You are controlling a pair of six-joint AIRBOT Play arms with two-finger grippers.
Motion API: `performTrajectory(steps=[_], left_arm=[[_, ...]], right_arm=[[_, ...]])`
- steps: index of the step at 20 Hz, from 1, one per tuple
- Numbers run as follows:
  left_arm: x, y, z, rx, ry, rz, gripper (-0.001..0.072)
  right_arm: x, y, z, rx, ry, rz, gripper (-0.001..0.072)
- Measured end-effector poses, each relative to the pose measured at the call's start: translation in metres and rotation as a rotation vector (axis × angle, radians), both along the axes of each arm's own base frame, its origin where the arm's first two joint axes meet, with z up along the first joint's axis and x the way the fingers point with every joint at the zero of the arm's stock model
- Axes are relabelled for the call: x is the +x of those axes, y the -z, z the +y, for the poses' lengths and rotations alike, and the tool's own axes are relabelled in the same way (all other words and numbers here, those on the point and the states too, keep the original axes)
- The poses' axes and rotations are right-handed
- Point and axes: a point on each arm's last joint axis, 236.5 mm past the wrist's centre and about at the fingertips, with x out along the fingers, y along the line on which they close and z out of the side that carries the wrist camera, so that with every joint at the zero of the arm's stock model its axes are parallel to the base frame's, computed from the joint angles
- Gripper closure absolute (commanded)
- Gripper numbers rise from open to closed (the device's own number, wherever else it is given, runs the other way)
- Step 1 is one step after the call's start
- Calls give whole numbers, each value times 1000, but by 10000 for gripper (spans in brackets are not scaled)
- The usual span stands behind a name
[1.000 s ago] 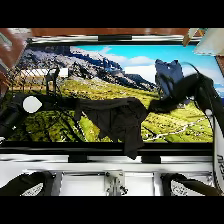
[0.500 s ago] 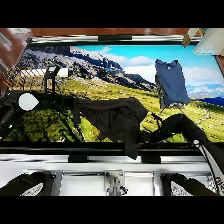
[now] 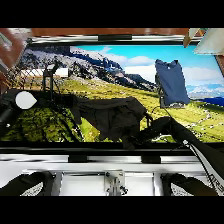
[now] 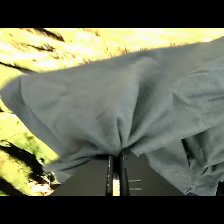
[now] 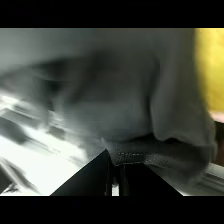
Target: Fold the shirts.
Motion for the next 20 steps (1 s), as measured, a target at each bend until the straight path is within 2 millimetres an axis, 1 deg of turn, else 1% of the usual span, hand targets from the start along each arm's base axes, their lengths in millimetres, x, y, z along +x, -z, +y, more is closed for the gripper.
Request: performTrajectory(steps=[1, 2, 3, 4, 5, 6, 7, 8, 9, 10, 11, 12, 13, 14, 15, 16, 17, 19, 20], left_arm=[[5, -14, 4, -4, -4, -29, 665], [11, -34, 9, -7, -8, -69, 665], [17, -59, 14, -13, -15, -116, 665], [23, -92, 22, -21, -25, -181, 665], [27, -129, 29, -32, -37, -255, 664], [28, -175, 40, -44, -55, -347, 665], [24, -219, 52, -53, -77, -440, 665], [15, -267, 66, -64, -108, -541, 665], [2, -308, 82, -73, -144, -628, 665], [-17, -348, 99, -81, -189, -713, 665], [-36, -377, 114, -78, -233, -779, 664], [-57, -400, 131, -60, -283, -836, 664], [-77, -414, 146, -34, -332, -875, 664], [-93, -421, 160, -3, -380, -898, 665], [-108, -423, 173, 32, -430, -908, 665], [-118, -421, 182, 63, -469, -901, 665], [-126, -417, 189, 83, -499, -892, 664], [-132, -407, 196, 105, -526, -859, 665], [-132, -404, 198, 109, -533, -848, 665]], right_arm=[[8, -16, 5, 24, -32, -45, 636], [20, -41, 9, 58, -62, -110, 636], [36, -72, 11, 84, -85, -196, 636], [53, -109, 9, 104, -97, -303, 636], [72, -158, 5, 123, -102, -442, 635], [85, -209, -3, 133, -97, -583, 636], [97, -270, -15, 127, -76, -754, 636], [100, -326, -29, 112, -50, -915, 636], [97, -387, -45, 79, -11, -1089, 636], [85, -444, -60, 44, 33, -1252, 636], [68, -488, -72, 5, 69, -1377, 636], [50, -524, -82, -33, 105, -1481, 636], [30, -551, -90, -77, 136, -1566, 636], [14, -570, -96, -115, 159, -1624, 635], [0, -583, -101, -154, 179, -1670, 635], [-7, -587, -107, -201, 190, -1685, 635], [-11, -587, -113, -242, 199, -1686, 635], [-11, -584, -122, -301, 208, -1667, 636], [-8, -579, -124, -316, 206, -1643, 635]])
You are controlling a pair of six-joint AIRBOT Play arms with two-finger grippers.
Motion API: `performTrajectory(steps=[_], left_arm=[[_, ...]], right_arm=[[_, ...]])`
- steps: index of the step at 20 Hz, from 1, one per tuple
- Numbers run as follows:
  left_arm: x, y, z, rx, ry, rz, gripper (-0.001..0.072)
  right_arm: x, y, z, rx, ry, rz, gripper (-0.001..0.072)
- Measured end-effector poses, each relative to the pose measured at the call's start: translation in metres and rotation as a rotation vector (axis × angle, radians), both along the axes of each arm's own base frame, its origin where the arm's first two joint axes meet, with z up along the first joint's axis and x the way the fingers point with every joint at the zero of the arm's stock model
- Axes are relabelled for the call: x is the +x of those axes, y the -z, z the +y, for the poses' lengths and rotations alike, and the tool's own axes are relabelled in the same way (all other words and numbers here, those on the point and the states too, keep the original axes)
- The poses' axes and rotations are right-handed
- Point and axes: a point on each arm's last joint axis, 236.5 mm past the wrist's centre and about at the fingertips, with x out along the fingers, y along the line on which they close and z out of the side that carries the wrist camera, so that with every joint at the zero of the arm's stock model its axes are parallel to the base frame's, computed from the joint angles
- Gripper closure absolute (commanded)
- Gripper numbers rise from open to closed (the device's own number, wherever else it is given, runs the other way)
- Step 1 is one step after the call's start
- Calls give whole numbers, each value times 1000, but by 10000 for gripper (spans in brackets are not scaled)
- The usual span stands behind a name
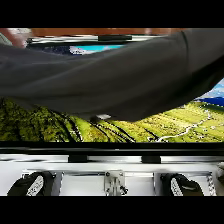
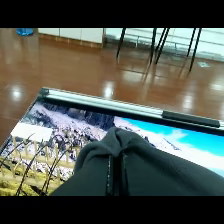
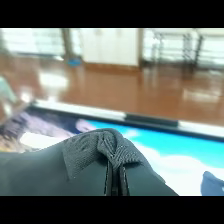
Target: Fold the shirts.
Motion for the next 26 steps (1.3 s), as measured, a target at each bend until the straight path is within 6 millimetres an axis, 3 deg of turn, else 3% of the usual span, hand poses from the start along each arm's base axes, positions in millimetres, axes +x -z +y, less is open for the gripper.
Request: performTrajectory(steps=[2, 4, 6, 10, 14, 17, 18, 19, 20, 21, 23, 25, 26], left_arm=[[6, 12, 2, -13, -3, 37, 665], [23, 37, -1, -45, 28, 107, 665], [48, 77, -7, -98, 72, 214, 665], [97, 198, -37, -267, 226, 487, 664], [135, 317, -80, -445, 330, 653, 664], [155, 387, -105, -512, 336, 729, 631], [159, 402, -111, -524, 337, 749, 506], [161, 416, -117, -532, 338, 775, 239], [161, 425, -119, -533, 340, 798, 22], [162, 430, -117, -526, 341, 811, -10], [156, 432, -105, -492, 342, 872, -4], [137, 435, -78, -447, 318, 979, 109], [122, 441, -62, -429, 296, 1051, 105]], right_arm=[[12, 26, -5, -13, 6, 117, 635], [28, 76, -10, -29, -6, 323, 636], [41, 133, -18, -34, -8, 533, 635], [75, 242, -30, 50, 11, 818, 635], [123, 317, -19, 187, 16, 881, 635], [161, 346, -17, 251, 50, 855, 635], [173, 352, -18, 274, 68, 839, 635], [182, 357, -21, 292, 87, 829, 635], [188, 361, -23, 300, 99, 823, 635], [193, 363, -23, 311, 107, 817, 635], [195, 367, -23, 315, 111, 820, 635], [191, 375, -23, 296, 110, 847, 635], [187, 380, -23, 279, 107, 869, 635]])
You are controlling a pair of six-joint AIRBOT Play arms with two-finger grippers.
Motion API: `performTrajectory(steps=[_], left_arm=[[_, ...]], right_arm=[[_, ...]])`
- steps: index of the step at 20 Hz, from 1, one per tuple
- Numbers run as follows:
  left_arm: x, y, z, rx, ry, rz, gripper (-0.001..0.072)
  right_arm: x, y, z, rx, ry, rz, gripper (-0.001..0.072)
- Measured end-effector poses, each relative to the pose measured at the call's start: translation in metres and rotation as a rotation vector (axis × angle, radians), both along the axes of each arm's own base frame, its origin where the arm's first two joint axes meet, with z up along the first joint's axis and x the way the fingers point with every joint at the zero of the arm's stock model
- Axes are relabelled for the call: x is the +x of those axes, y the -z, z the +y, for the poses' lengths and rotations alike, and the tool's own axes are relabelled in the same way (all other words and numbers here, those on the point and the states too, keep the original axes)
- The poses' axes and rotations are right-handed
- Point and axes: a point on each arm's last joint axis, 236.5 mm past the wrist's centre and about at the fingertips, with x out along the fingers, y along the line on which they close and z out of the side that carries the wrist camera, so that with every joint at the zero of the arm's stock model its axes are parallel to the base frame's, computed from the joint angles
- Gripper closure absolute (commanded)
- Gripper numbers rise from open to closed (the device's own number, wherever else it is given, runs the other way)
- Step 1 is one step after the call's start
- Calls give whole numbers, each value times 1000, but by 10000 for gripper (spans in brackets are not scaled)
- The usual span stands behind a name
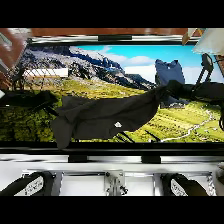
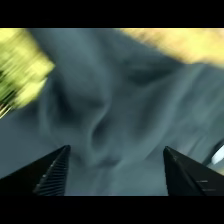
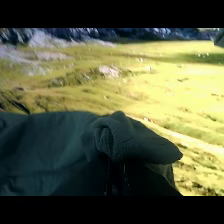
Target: Fold the shirts.
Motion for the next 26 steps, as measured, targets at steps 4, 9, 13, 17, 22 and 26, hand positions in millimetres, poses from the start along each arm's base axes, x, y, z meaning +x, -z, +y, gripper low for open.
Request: performTrajectory(steps=[4, 9, 13, 17, 22, 26], left_arm=[[-81, 43, 49, 73, -33, 316, -13], [-137, 105, 31, -44, -73, 495, -13], [-140, 138, 13, -130, -124, 483, -13], [-135, 151, 9, -161, -148, 463, -13], [-115, 153, -2, -220, -161, 396, 3], [-104, 162, -15, -225, -139, 364, 495]], right_arm=[[-19, 19, -4, -62, -46, 88, 635], [-29, 28, -9, -101, -67, 136, 635], [-29, 30, -10, -110, -69, 144, 635], [-29, 31, -11, -112, -69, 146, 635], [-27, 30, -12, -114, -62, 136, 635], [-25, 28, -10, -99, -51, 132, 635]])
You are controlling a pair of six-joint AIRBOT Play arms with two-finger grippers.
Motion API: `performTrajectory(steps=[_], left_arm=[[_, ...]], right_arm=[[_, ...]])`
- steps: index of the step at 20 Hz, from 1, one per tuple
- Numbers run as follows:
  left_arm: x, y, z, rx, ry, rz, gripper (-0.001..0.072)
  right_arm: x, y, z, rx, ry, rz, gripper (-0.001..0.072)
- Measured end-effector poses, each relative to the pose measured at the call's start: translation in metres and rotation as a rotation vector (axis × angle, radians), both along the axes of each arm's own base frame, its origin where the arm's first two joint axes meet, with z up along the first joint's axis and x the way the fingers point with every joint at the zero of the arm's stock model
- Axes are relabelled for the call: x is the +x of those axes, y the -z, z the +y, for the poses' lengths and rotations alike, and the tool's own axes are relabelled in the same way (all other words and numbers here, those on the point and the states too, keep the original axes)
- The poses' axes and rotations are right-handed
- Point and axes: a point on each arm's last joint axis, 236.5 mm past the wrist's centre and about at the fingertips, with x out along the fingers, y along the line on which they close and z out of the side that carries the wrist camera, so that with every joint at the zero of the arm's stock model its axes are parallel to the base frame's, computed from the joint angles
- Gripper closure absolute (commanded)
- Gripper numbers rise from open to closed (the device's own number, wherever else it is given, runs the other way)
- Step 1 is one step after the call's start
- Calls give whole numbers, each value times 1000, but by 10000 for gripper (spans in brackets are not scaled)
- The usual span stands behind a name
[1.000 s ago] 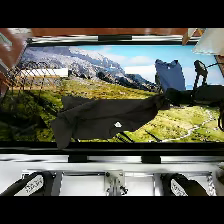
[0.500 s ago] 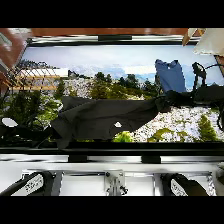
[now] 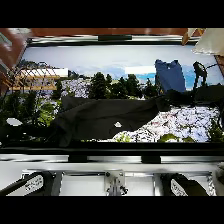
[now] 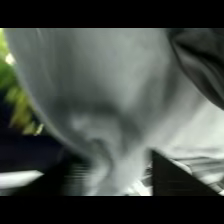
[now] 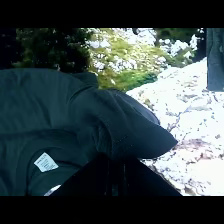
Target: Fold the shirts.
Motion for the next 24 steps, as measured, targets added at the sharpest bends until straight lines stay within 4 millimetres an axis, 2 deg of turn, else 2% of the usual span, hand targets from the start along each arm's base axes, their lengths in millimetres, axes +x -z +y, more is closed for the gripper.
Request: performTrajectory(steps=[1, 2, 4, 5, 7, 8, 10, 11, 12, 13, 14, 15, 16, 17, 18, 19, 20, 21, 22, 24], left_arm=[[4, 2, -4, 3, 11, -18, 621], [7, 2, -11, -8, 28, -34, 664], [14, -3, -25, -27, 83, -81, 666], [22, -13, -31, -47, 97, -117, 667], [39, -40, -38, -60, 136, -207, 667], [54, -62, -37, -53, 141, -281, 667], [91, -130, -25, 4, 137, -494, 666], [110, -181, -16, 54, 127, -639, 666], [126, -239, -6, 108, 105, -798, 666], [136, -310, 7, 188, 73, -987, 666], [137, -383, 18, 266, 26, -1173, 666], [124, -461, 27, 347, -24, -1364, 666], [103, -530, 33, 415, -79, -1535, 666], [72, -595, 37, 481, -132, -1696, 666], [41, -645, 37, 534, -180, -1826, 666], [7, -686, 36, 580, -220, -1938, 666], [-21, -714, 31, 613, -244, -2020, 666], [-40, -731, 28, 637, -258, -2069, 666], [-50, -737, 27, 667, -257, -2082, 666], [-49, -731, 27, 711, -231, -2028, 665]], right_arm=[[0, 0, 1, 7, 3, 1, 634], [0, -1, 2, 14, 3, -1, 634], [1, -3, 5, 27, 5, -5, 635], [2, -4, 6, 34, 5, -7, 635], [3, -10, 10, 48, -10, -26, 635], [5, -20, 13, 53, -25, -56, 635], [13, -56, 18, 48, -58, -160, 635], [19, -82, 18, 37, -68, -236, 635], [25, -117, 17, 24, -71, -336, 635], [29, -155, 16, 10, -71, -437, 635], [30, -201, 14, -11, -62, -564, 635], [26, -247, 12, -28, -52, -685, 635], [17, -297, 10, -44, -39, -818, 635], [3, -343, 8, -61, -23, -939, 635], [-15, -389, 5, -80, -1, -1066, 635], [-34, -424, 2, -101, 18, -1166, 635], [-54, -454, -1, -129, 36, -1255, 635], [-74, -477, -4, -156, 52, -1324, 635], [-89, -493, -6, -183, 65, -1374, 635], [-109, -512, -12, -234, 91, -1438, 635]])
